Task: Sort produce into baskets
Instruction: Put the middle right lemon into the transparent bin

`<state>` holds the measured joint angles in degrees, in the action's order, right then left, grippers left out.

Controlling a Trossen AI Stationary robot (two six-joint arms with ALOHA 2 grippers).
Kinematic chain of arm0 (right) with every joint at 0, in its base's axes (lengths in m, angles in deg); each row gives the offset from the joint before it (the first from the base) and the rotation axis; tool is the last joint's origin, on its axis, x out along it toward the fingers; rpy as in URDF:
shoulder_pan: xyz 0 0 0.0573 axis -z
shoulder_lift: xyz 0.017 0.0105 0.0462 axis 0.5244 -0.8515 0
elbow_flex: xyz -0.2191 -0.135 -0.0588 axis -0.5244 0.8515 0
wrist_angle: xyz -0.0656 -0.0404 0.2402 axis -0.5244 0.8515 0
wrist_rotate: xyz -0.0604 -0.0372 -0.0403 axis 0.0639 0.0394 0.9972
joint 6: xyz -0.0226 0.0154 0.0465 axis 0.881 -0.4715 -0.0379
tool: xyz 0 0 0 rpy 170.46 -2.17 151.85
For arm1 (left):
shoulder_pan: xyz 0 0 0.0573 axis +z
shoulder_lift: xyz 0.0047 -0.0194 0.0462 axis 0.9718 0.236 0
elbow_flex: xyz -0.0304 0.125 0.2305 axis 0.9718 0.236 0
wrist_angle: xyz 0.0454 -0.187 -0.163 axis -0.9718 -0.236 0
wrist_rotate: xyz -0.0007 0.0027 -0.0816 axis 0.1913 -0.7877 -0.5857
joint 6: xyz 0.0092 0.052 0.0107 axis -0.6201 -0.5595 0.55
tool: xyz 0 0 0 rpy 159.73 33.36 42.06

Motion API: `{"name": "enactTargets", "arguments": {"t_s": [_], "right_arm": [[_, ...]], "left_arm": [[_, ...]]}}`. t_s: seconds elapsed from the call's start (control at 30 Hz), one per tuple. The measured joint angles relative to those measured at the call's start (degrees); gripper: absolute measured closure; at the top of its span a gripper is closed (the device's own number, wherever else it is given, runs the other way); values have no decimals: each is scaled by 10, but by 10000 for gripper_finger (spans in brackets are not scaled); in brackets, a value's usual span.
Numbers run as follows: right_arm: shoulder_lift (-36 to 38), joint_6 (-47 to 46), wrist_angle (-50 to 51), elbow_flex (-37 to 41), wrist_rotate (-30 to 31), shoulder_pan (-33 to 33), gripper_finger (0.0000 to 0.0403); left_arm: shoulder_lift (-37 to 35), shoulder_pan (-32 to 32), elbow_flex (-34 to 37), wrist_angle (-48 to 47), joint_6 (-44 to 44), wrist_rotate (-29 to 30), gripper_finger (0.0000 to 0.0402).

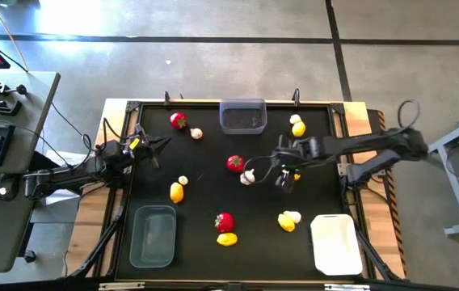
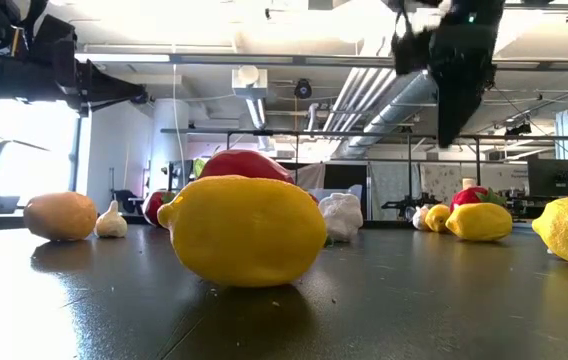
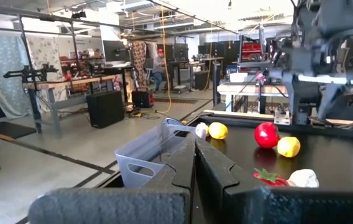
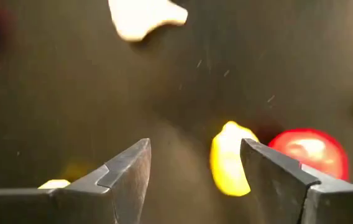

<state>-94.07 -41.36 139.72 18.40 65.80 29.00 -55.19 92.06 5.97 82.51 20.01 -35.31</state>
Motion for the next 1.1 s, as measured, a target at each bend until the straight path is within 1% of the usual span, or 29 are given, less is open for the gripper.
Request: {"name": "enactTargets", "arguments": {"t_s": [0.1,0.23,0.4,0.6,0.67,0.77,0.87,0.93,1.0,1.1], "right_arm": [[-40,-5,14,0,-24,1,162],[-100,-2,24,0,-27,1,162],[-164,-1,42,-3,-18,3,162],[-211,21,84,-19,24,3,162],[-216,35,100,-25,29,3,162],[-217,52,110,-28,54,3,162],[-217,55,119,-28,58,7,162],[-217,43,128,-28,46,13,162],[-217,8,141,-28,42,24,162],[-217,-28,191,-28,41,37,162]], "left_arm": [[0,0,0,0,1,0,401],[0,0,0,0,0,0,401],[0,0,0,-1,5,0,401],[0,0,0,0,1,0,401],[0,0,0,0,1,0,401],[0,0,0,-1,0,0,401],[0,0,0,0,0,0,401],[0,0,0,-1,1,1,401],[0,0,0,0,4,5,401],[0,0,0,-1,4,5,401]]}}
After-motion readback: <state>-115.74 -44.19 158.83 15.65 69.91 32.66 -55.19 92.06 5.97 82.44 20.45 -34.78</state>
